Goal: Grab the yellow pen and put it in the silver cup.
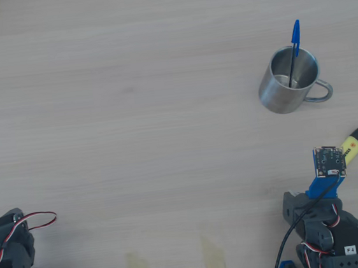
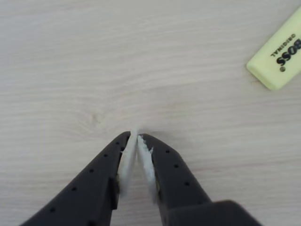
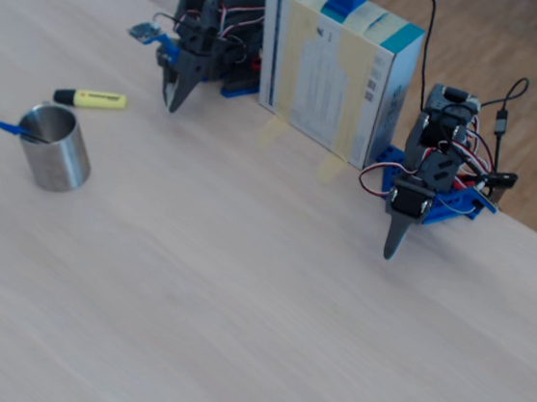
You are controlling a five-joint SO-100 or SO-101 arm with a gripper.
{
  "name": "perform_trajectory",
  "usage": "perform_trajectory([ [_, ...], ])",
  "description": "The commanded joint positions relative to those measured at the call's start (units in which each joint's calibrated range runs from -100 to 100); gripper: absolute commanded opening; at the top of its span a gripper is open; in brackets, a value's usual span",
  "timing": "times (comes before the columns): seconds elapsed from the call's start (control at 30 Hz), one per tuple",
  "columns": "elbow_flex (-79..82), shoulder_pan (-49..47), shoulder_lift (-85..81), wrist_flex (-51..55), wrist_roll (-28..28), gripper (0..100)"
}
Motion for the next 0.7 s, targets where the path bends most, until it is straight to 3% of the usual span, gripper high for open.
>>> perform_trajectory([
  [0.0, 0.5, 0.3, 0.1, 1.4, 1.2, 2],
  [0.67, 0.5, 0.3, 0.4, 1.3, 0.9, 2],
])
